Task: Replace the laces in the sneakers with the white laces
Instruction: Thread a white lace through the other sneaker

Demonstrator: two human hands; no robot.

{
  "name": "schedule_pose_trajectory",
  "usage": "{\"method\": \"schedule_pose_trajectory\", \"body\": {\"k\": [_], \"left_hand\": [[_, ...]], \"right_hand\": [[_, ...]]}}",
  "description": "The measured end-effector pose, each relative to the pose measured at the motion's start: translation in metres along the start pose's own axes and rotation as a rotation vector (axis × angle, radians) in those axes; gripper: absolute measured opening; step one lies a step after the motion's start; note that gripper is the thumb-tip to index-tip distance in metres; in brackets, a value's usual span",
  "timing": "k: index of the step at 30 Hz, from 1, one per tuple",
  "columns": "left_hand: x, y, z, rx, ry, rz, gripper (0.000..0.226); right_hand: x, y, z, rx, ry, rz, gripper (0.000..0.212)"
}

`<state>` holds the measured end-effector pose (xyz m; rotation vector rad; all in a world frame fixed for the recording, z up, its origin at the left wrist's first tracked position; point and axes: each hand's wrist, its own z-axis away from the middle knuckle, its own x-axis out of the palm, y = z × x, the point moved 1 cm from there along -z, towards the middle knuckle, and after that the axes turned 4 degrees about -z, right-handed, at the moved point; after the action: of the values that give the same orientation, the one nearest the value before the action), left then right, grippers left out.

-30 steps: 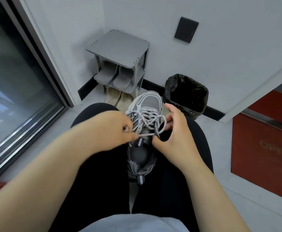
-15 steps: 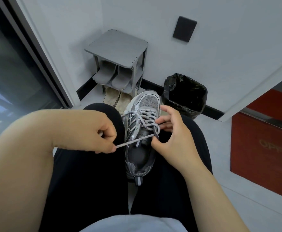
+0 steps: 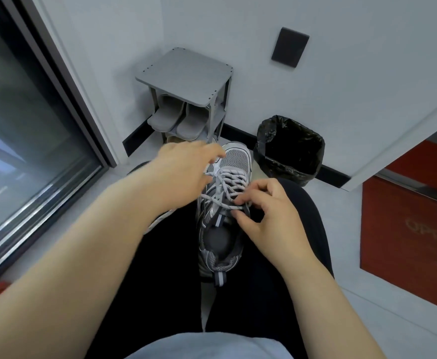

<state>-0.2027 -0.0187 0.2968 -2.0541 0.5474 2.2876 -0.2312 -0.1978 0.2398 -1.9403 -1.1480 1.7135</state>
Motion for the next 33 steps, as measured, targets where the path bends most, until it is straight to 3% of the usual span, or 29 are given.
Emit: {"method": "schedule_pose_trajectory", "body": {"k": [6, 8, 14, 16, 21, 23, 27, 30, 33], "left_hand": [[0.023, 0.000, -0.015, 0.037, 0.036, -0.051, 0.010], [0.016, -0.007, -0.013, 0.031, 0.011, 0.010, 0.011], [-0.021, 0.003, 0.005, 0.002, -0.233, 0.350, 0.027], [-0.027, 0.013, 0.008, -0.001, -0.252, 0.458, 0.032], [-0.033, 0.032, 0.007, -0.048, -0.188, 1.064, 0.018], [-0.030, 0.031, 0.007, -0.079, -0.146, 1.164, 0.016], [-0.023, 0.008, 0.007, -0.217, 0.024, 1.175, 0.015], [-0.016, -0.012, 0.009, -0.311, 0.100, 1.113, 0.017], [-0.009, -0.025, 0.011, -0.375, 0.182, 0.870, 0.019]], "right_hand": [[-0.003, 0.003, 0.002, -0.062, -0.140, -0.038, 0.008], [-0.005, 0.004, 0.001, -0.070, -0.175, -0.037, 0.008], [-0.013, -0.006, 0.000, -0.033, -0.155, -0.079, 0.019], [-0.016, -0.020, 0.000, 0.022, -0.099, -0.220, 0.025], [-0.002, -0.048, -0.007, 0.117, -0.117, -0.551, 0.003], [0.000, -0.047, -0.008, 0.132, -0.069, -0.650, 0.012], [-0.011, -0.031, -0.007, 0.124, -0.054, -0.691, 0.019], [-0.019, -0.021, -0.004, 0.081, -0.087, -0.584, 0.017], [-0.021, -0.014, -0.002, 0.117, -0.105, -0.462, 0.020]]}}
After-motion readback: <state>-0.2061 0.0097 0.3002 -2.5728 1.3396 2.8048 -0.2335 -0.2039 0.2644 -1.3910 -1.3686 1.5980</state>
